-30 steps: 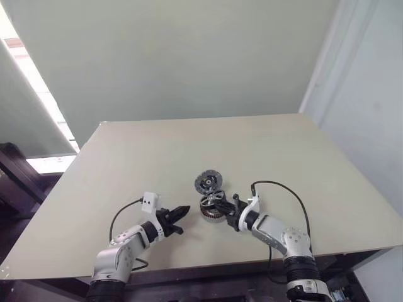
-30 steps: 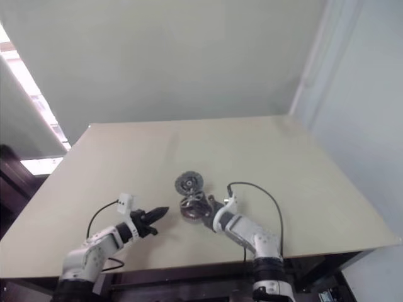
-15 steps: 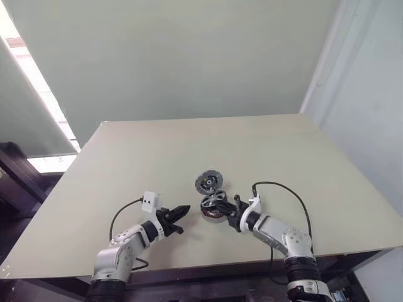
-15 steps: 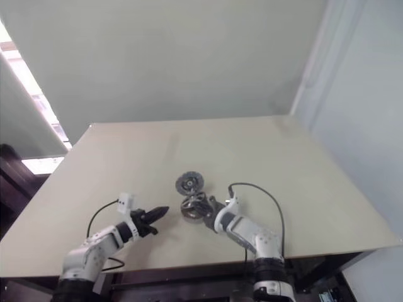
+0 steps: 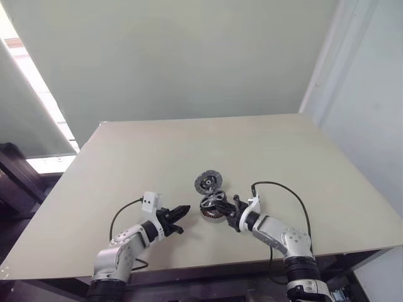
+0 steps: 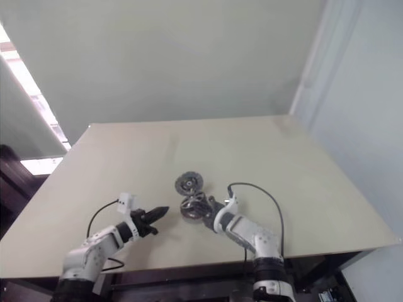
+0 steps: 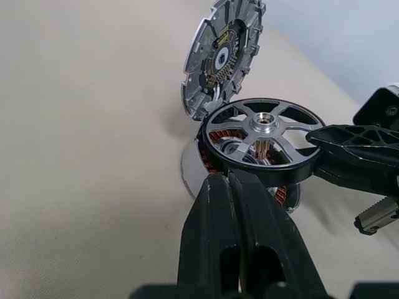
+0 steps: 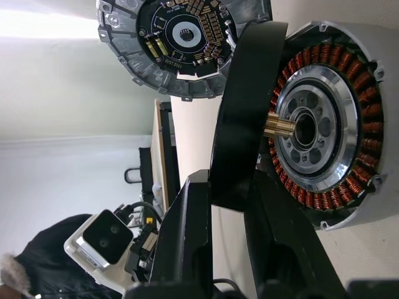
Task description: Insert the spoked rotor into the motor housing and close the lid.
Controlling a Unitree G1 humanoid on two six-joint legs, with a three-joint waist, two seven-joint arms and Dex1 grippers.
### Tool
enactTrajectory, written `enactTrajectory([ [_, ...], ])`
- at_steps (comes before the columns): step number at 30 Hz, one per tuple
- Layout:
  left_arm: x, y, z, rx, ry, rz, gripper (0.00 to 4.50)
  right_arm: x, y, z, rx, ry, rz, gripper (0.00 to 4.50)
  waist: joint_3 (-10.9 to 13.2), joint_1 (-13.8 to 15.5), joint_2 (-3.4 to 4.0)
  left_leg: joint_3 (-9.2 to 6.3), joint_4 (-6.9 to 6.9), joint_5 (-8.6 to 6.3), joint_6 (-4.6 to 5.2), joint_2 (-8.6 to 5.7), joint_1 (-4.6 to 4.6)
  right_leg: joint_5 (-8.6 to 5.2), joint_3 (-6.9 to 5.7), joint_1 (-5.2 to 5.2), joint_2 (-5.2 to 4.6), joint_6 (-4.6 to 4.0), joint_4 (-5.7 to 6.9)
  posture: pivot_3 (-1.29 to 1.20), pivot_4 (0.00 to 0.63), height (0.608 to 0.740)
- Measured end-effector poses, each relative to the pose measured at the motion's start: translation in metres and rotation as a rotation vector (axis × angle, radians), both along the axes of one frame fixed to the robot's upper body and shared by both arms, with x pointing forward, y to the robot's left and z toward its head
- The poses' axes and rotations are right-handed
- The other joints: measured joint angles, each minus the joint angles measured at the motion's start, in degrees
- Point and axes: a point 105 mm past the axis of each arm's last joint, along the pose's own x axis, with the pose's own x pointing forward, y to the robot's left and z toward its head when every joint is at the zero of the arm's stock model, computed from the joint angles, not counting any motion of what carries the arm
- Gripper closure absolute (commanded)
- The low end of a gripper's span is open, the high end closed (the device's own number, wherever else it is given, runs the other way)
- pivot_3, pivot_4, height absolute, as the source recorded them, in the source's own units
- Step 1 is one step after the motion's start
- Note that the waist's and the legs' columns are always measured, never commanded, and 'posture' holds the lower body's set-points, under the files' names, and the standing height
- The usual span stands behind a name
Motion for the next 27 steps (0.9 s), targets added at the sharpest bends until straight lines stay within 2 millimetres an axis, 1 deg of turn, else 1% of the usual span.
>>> enactTrajectory([
  [14,-0.0002,-0.001,-0.0003,0.001,0.0,-0.004,4.5,-0.0024,0.0026,-0.0006,0.02,0.019,0.017,4.15,0.0,0.0,0.0,0.0,-0.01,0.0,0.0,0.0,-0.01,0.0,0.0,0.0,0.0,-0.01,-0.01,0.0,0.0,0.74],
  [16,-0.0002,-0.0011,-0.0003,0.001,0.0,-0.004,4.5,-0.0021,0.0023,-0.0008,0.018,0.019,0.014,3.42,0.0,0.0,0.0,-0.01,-0.01,0.0,0.0,0.0,0.0,0.0,0.0,0.0,0.0,-0.01,-0.01,0.0,0.0,0.74],
  [18,-0.0001,-0.0011,-0.0002,0.002,-0.001,-0.004,4.5,-0.002,0.0022,-0.0014,0.017,0.021,0.012,2.86,0.0,0.0,0.0,0.0,-0.01,0.0,0.0,0.0,-0.01,-0.01,0.0,0.0,0.0,-0.01,-0.01,0.0,0.0,0.74],
  [19,-0.0001,-0.001,-0.0001,0.002,-0.002,-0.004,4.5,-0.0021,0.0023,-0.0015,0.018,0.021,0.013,2.51,0.0,0.0,0.0,0.0,-0.02,0.0,0.0,0.0,-0.01,-0.01,0.0,0.0,0.0,-0.01,-0.01,0.0,0.0,0.74],
  [20,0.0,-0.0011,-0.0001,0.002,-0.002,-0.004,4.5,-0.0022,0.0024,-0.0017,0.019,0.022,0.014,2.07,0.0,0.0,0.0,0.0,-0.02,0.0,0.0,0.0,-0.01,-0.01,0.0,0.0,0.0,-0.01,-0.01,0.0,0.0,0.74],
  [25,0.0005,-0.0021,0.0006,0.001,-0.008,-0.005,4.5,-0.0029,0.0037,-0.0009,0.027,0.017,0.022,0.33,0.0,0.0,0.0,0.0,-0.01,0.0,0.0,0.0,-0.01,-0.01,0.0,-0.01,0.0,-0.01,-0.01,0.0,0.0,0.74],
  [26,0.0006,-0.0024,0.0007,0.001,-0.008,-0.006,4.5,-0.0032,0.0039,-0.0006,0.029,0.016,0.024,0.03,0.0,0.0,0.0,0.0,-0.01,0.0,0.0,0.0,-0.01,0.0,0.0,-0.01,0.0,-0.01,-0.01,0.0,0.0,0.74],
  [27,0.0006,-0.0025,0.0006,0.001,-0.008,-0.006,4.5,-0.0031,0.0043,0.0009,0.033,0.009,0.026,0.03,0.0,0.0,0.0,-0.01,-0.01,0.0,0.0,0.0,0.0,-0.01,0.0,0.0,0.0,-0.01,-0.01,0.0,0.0,0.74],
])
